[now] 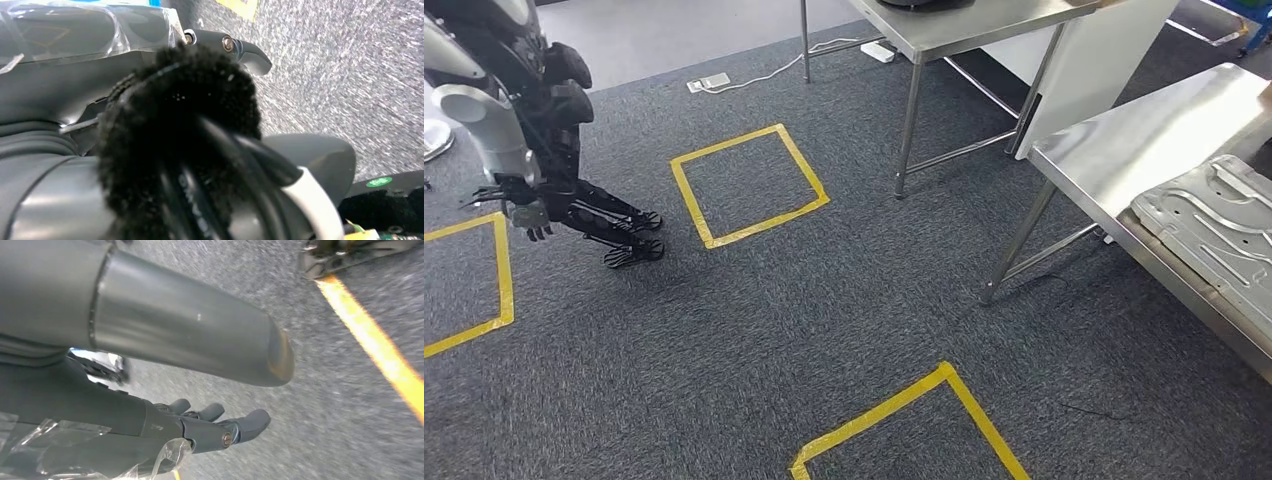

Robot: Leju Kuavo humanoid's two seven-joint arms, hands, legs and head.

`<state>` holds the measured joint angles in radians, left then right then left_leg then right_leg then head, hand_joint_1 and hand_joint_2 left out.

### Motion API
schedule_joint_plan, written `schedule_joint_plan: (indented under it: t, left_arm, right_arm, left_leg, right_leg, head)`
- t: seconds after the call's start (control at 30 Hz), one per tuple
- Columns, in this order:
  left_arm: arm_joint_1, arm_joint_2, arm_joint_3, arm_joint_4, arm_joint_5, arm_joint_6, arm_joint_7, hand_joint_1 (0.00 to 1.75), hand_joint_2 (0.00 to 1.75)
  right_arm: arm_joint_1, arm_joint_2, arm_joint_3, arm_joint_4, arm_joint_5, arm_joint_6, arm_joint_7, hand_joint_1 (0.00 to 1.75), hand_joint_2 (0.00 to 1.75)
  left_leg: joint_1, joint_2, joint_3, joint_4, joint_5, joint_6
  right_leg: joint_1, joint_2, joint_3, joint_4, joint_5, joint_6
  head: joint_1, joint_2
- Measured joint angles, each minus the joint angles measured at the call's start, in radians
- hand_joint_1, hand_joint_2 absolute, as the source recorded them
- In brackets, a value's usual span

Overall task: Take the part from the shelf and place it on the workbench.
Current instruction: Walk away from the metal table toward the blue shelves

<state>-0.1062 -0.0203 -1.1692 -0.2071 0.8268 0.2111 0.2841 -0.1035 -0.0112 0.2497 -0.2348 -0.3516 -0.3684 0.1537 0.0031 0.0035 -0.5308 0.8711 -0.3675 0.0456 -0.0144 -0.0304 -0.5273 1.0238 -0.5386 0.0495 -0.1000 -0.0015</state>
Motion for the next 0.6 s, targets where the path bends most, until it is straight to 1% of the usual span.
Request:
schedule_joint_plan:
  t: [0.03,0.07,0.1,0.13,0.17,0.2,0.23,0.27,0.3,0.33,0.37,0.4,0.43,0.47,0.5,0.53,0.57,0.6]
  left_arm:
    - [-0.001,0.0,-0.001,0.0,0.0,0.0,0.0,0.0,0.0]
    - [-0.002,0.0,-0.002,0.0,-0.001,-0.001,0.0,0.0,0.0]
    - [-0.002,0.0,-0.003,0.0,-0.001,-0.001,0.0,0.0,0.0]
    - [-0.003,0.0,-0.004,0.0,-0.001,-0.002,0.0,0.0,0.0]
    - [-0.003,0.0,-0.004,0.0,-0.001,-0.002,0.0,0.0,0.0]
    - [-0.004,-0.001,-0.005,0.0,-0.001,-0.003,0.0,0.0,0.0]
    - [-0.006,-0.001,-0.005,0.0,-0.001,-0.003,0.0,0.0,0.0]
    - [-0.008,-0.002,-0.006,0.0,-0.001,-0.003,0.0,0.0,0.0]
    - [-0.009,-0.002,-0.007,0.0,-0.001,-0.003,0.0,0.0,0.0]
    - [-0.011,-0.002,-0.008,0.0,-0.001,-0.003,0.0,0.0,0.0]
    - [-0.012,-0.002,-0.01,0.0,0.0,-0.004,0.0,0.0,0.0]
    - [-0.012,-0.001,-0.01,0.0,0.0,-0.004,0.0,0.0,0.0]
    - [-0.012,-0.002,-0.011,0.0,0.0,-0.004,0.0,0.0,0.0]
    - [-0.012,-0.002,-0.012,0.0,0.0,-0.004,0.0,0.0,0.0]
    - [-0.012,-0.002,-0.012,0.0,0.0,-0.004,0.0,0.0,0.0]
    - [-0.013,-0.002,-0.012,0.0,0.0,-0.004,0.0,0.0,0.0]
    - [-0.014,-0.002,-0.012,0.0,0.0,-0.004,-0.001,0.0,0.0]
    - [-0.015,-0.002,-0.012,0.0,0.0,-0.004,-0.002,0.0,0.0]
  right_arm:
    - [0.002,0.0,0.002,0.0,0.001,0.0,0.0,0.0,0.0]
    - [0.003,-0.001,0.004,0.001,0.001,0.0,0.0,0.0,0.0]
    - [0.004,-0.002,0.005,0.001,0.001,0.0,-0.001,0.0,0.0]
    - [0.004,-0.003,0.006,0.001,0.001,0.0,-0.001,0.0,0.0]
    - [0.005,-0.003,0.006,0.001,0.001,0.0,-0.002,0.0,0.0]
    - [0.005,-0.003,0.007,0.001,0.001,0.0,-0.002,0.0,0.0]
    - [0.006,-0.003,0.007,0.001,0.001,0.0,-0.003,0.0,0.0]
    - [0.007,-0.003,0.008,0.001,0.001,0.0,-0.004,0.0,0.0]
    - [0.008,-0.003,0.01,0.001,0.001,0.0,-0.004,0.0,0.0]
    - [0.006,-0.003,0.011,0.001,0.002,0.001,-0.004,0.0,0.0]
    - [0.004,-0.003,0.013,0.001,0.002,0.001,-0.005,0.0,0.0]
    - [0.002,-0.002,0.014,0.001,0.003,0.001,-0.006,0.0,0.0]
    - [0.0,-0.002,0.014,0.001,0.004,0.001,-0.008,0.0,0.0]
    - [0.001,-0.001,0.014,0.001,0.004,0.001,-0.01,0.0,0.0]
    - [0.003,-0.001,0.015,0.001,0.005,0.001,-0.012,0.0,0.0]
    - [0.005,-0.001,0.015,0.001,0.005,0.001,-0.015,0.0,0.0]
    - [0.008,-0.002,0.015,0.001,0.005,0.001,-0.016,0.0,0.0]
    - [0.01,-0.003,0.015,0.002,0.005,0.001,-0.018,0.0,0.0]
  left_leg:
    - [0.0,-0.011,0.0,0.0,0.0,0.002]
    - [0.001,-0.023,0.0,0.0,0.0,0.003]
    - [0.0,-0.035,0.001,0.0,0.0,0.003]
    - [0.001,-0.05,0.003,0.0,0.001,0.003]
    - [0.002,-0.065,0.005,0.0,0.0,0.003]
    - [0.004,-0.079,0.008,0.0,0.0,0.003]
    - [0.007,-0.094,0.008,-0.001,0.0,0.002]
    - [0.007,-0.104,0.005,0.001,0.002,-0.001]
    - [0.008,-0.114,0.0,0.001,0.005,-0.005]
    - [0.009,-0.124,-0.006,0.0,0.009,-0.011]
    - [0.01,-0.137,-0.011,-0.002,0.014,-0.019]
    - [0.011,-0.15,-0.014,-0.006,0.017,-0.025]
    - [0.009,-0.143,-0.02,0.002,0.012,-0.031]
    - [0.006,-0.121,-0.035,0.031,-0.006,-0.036]
    - [0.005,-0.089,-0.061,0.087,-0.036,-0.039]
    - [0.003,-0.054,-0.098,0.166,-0.074,-0.042]
    - [0.003,-0.035,-0.14,0.254,-0.11,-0.043]
    - [0.004,-0.027,-0.172,0.322,-0.132,-0.043]
  right_leg:
    - [0.0,0.015,-0.039,0.082,-0.035,0.0]
    - [0.001,0.022,-0.074,0.15,-0.057,0.001]
    - [0.001,0.024,-0.097,0.189,-0.06,0.002]
    - [0.001,0.026,-0.099,0.18,-0.039,0.003]
    - [0.0,0.031,-0.078,0.127,0.0,0.002]
    - [-0.002,0.045,-0.045,0.047,0.047,0.002]
    - [-0.005,0.08,-0.009,-0.035,0.086,0.002]
    - [-0.01,0.115,0.016,-0.097,0.111,0.002]
    - [-0.013,0.142,0.028,-0.132,0.121,0.003]
    - [-0.014,0.157,0.031,-0.145,0.121,0.003]
    - [-0.013,0.147,0.029,-0.149,0.123,0.002]
    - [-0.015,0.131,0.031,-0.153,0.122,0.0]
    - [-0.017,0.115,0.035,-0.158,0.124,-0.003]
    - [-0.019,0.097,0.039,-0.163,0.125,-0.007]
    - [-0.02,0.079,0.042,-0.168,0.126,-0.013]
    - [-0.016,0.06,0.045,-0.17,0.126,-0.016]
    - [-0.013,0.041,0.045,-0.17,0.125,-0.019]
    - [-0.01,0.024,0.046,-0.17,0.123,-0.021]
  head:
    - [0.0,0.0]
    - [0.0,0.0]
    - [0.0,0.0]
    - [0.0,0.0]
    - [-0.001,0.0]
    - [-0.001,0.0]
    - [-0.001,0.0]
    - [-0.002,0.0]
    - [-0.002,0.0]
    - [-0.002,0.0]
    - [-0.003,0.0]
    - [-0.004,0.0]
    - [-0.004,0.0]
    - [-0.005,0.0]
    - [-0.006,0.0]
    - [-0.007,0.0]
    - [-0.008,0.0]
    - [-0.008,0.0]
